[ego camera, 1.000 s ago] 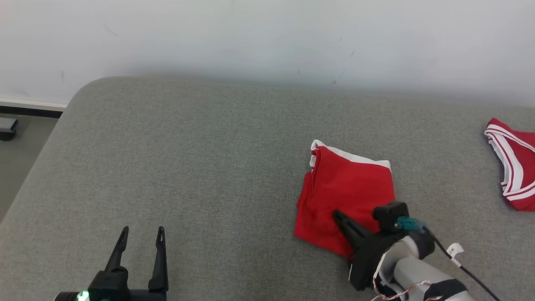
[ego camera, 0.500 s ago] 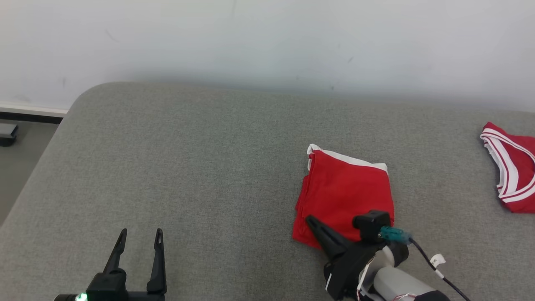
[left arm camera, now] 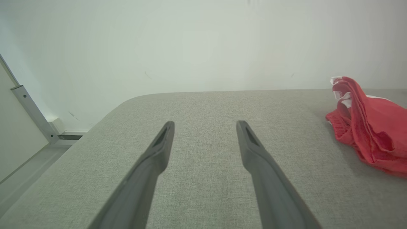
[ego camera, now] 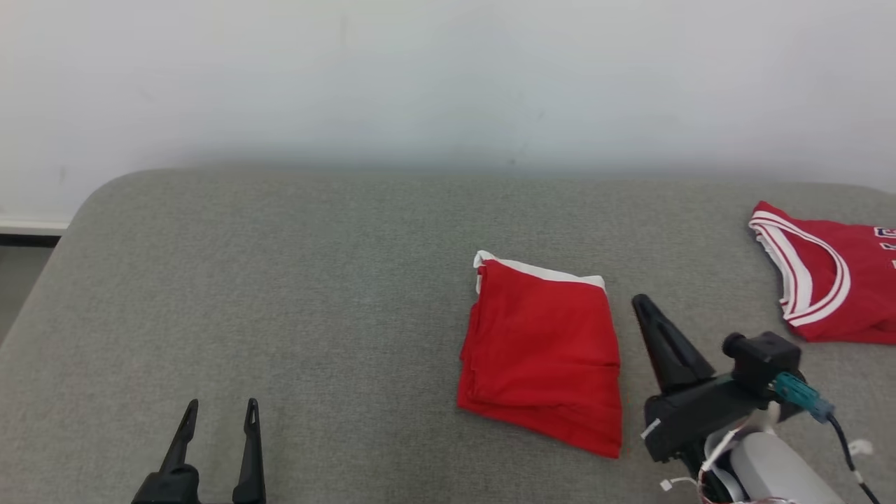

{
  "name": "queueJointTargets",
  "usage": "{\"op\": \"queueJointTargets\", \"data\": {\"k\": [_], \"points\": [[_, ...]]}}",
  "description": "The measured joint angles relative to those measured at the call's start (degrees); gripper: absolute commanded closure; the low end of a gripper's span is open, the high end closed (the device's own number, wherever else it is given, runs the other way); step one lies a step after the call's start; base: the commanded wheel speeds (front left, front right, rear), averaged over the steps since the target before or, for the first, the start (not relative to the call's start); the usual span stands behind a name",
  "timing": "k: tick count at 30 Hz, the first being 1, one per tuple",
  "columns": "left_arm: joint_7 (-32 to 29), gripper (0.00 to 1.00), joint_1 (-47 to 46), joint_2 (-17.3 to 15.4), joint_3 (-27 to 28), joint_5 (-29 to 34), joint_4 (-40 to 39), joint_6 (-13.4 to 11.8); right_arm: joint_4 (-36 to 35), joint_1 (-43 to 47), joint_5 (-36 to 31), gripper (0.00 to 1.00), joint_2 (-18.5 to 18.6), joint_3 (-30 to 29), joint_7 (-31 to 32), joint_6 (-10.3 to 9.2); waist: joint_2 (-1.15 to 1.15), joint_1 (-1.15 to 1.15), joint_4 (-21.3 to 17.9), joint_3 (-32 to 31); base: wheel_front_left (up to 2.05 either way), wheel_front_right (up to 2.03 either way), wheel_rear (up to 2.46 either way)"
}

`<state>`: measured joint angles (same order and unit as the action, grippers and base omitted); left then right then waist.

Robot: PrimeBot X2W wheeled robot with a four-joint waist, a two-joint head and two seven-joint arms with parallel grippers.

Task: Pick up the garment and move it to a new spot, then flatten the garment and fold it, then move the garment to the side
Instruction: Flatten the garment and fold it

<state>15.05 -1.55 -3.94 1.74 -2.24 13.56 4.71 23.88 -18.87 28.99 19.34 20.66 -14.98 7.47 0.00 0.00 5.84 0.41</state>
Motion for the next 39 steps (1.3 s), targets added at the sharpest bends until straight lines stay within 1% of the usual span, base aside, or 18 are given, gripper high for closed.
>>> {"op": "queueJointTargets", "data": {"k": [5,7,14,15,16,17,22,25,31,39], "points": [[0.0,0.0,0.2,-0.2,0.2,0.2,-0.4,-0.3,-4.4,5.9,-4.3,1.0,-2.2,-7.9,0.0,0.0,0.0,0.0,-2.0,-0.4,0.0,0.0,0.0],[0.0,0.0,0.4,-0.1,0.0,0.2,-0.7,-0.6,-6.0,7.8,-5.9,1.0,-3.1,-10.1,0.0,0.0,0.0,0.0,-2.8,-0.6,0.0,0.0,0.0],[0.0,0.0,0.4,-0.1,-0.1,0.3,-1.1,-0.7,-10.3,14.4,-10.6,1.0,-6.5,-16.2,0.0,0.0,0.0,0.0,-4.4,-1.2,0.0,0.0,0.0],[0.0,0.0,0.5,-0.1,-0.2,0.4,-1.2,-0.7,-10.6,15.2,-11.1,0.87,-7.1,-17.0,0.0,0.0,0.0,0.0,-4.5,-1.3,0.0,0.0,0.0],[0.0,0.0,0.5,-0.1,-0.2,0.4,-1.2,-0.7,-11.1,16.0,-11.7,0.26,-7.6,-17.3,0.0,0.0,0.0,0.0,-4.6,-1.4,0.0,0.0,0.0],[0.0,0.0,0.7,-0.1,-0.3,0.5,-1.3,-0.7,-11.5,16.9,-12.4,0.0,-8.1,-17.8,0.0,0.0,0.0,0.0,-4.7,-1.5,0.0,0.0,0.0],[0.0,0.0,1.4,-0.3,-0.1,0.6,-1.4,-0.7,-13.8,19.7,-15.2,0.0,-11.4,-21.0,0.0,0.0,0.0,0.0,-5.0,-1.9,0.0,0.0,0.0],[0.0,0.0,1.7,-0.5,0.1,0.6,-1.4,-1.0,-14.4,21.3,-16.4,0.0,-12.5,-22.0,0.0,0.0,0.0,0.0,-5.2,-2.1,0.0,0.0,0.0],[0.0,0.0,2.8,-0.9,0.1,0.7,-2.0,-1.2,-14.9,22.6,-18.2,0.0,-13.4,-22.9,0.0,0.0,0.0,0.0,-5.4,-2.6,0.0,0.0,0.0],[0.0,0.0,3.3,-1.2,0.0,0.8,-2.8,-1.5,-15.0,22.8,-19.6,0.0,-13.8,-23.8,0.0,0.0,0.0,0.0,-5.3,-2.9,0.0,0.0,0.0]]}}
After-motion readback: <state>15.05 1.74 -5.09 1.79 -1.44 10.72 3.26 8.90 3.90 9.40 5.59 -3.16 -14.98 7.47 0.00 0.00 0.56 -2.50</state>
